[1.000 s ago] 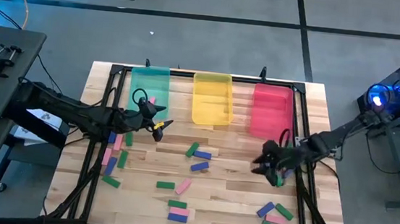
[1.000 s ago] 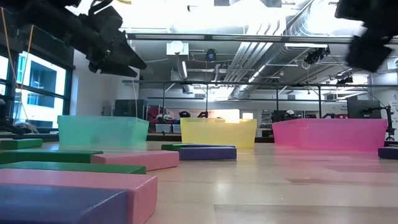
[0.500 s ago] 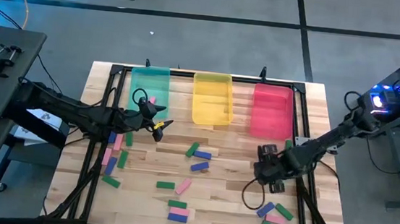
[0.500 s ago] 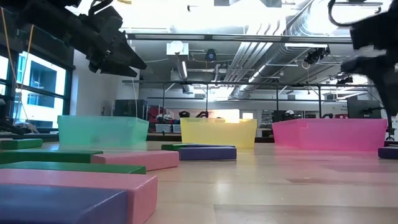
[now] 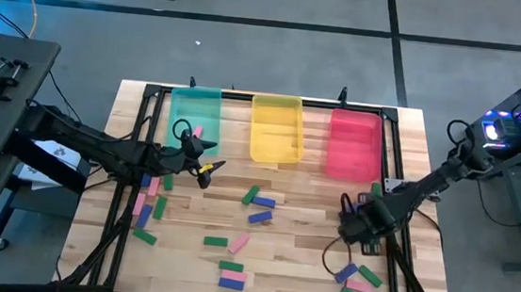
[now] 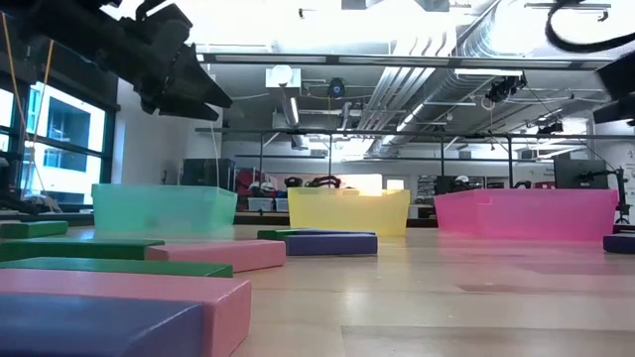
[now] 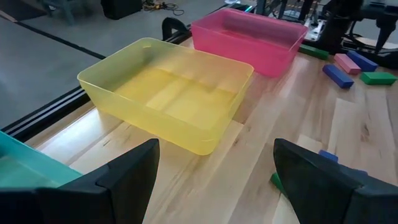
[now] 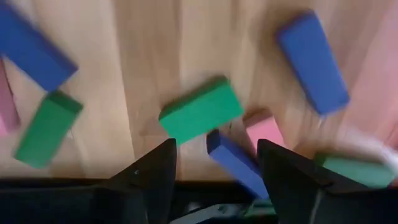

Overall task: Sort blocks
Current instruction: Put the blue wooden block into the red bin

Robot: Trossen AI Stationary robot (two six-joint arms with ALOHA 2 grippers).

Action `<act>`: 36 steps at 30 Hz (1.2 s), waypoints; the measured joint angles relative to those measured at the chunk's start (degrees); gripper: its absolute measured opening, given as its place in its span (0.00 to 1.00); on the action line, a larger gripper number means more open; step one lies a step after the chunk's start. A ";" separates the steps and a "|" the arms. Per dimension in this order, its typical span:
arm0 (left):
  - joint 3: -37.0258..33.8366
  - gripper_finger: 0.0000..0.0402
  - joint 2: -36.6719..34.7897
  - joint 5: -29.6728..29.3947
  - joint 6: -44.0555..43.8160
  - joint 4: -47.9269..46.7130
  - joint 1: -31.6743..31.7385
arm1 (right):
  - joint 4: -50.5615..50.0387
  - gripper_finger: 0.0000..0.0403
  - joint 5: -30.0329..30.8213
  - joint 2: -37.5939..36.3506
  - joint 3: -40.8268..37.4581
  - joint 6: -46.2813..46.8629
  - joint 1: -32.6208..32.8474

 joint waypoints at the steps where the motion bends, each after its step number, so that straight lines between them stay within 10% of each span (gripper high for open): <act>1: 0.00 0.75 0.00 -0.35 0.00 -0.01 -0.14 | 1.12 0.52 2.74 0.07 -0.02 -2.22 0.92; 7: 0.00 0.75 0.00 -0.99 0.02 0.02 -0.46 | 6.20 0.52 16.12 0.08 -0.02 -12.55 -0.01; 19: 0.00 0.75 0.00 -1.15 0.02 -0.17 -0.75 | 8.48 0.52 8.12 0.12 -4.97 -26.04 -12.74; 36: 0.04 0.75 1.55 -1.23 -0.50 0.20 -2.25 | 11.97 0.49 9.32 15.53 -4.39 -30.48 -14.40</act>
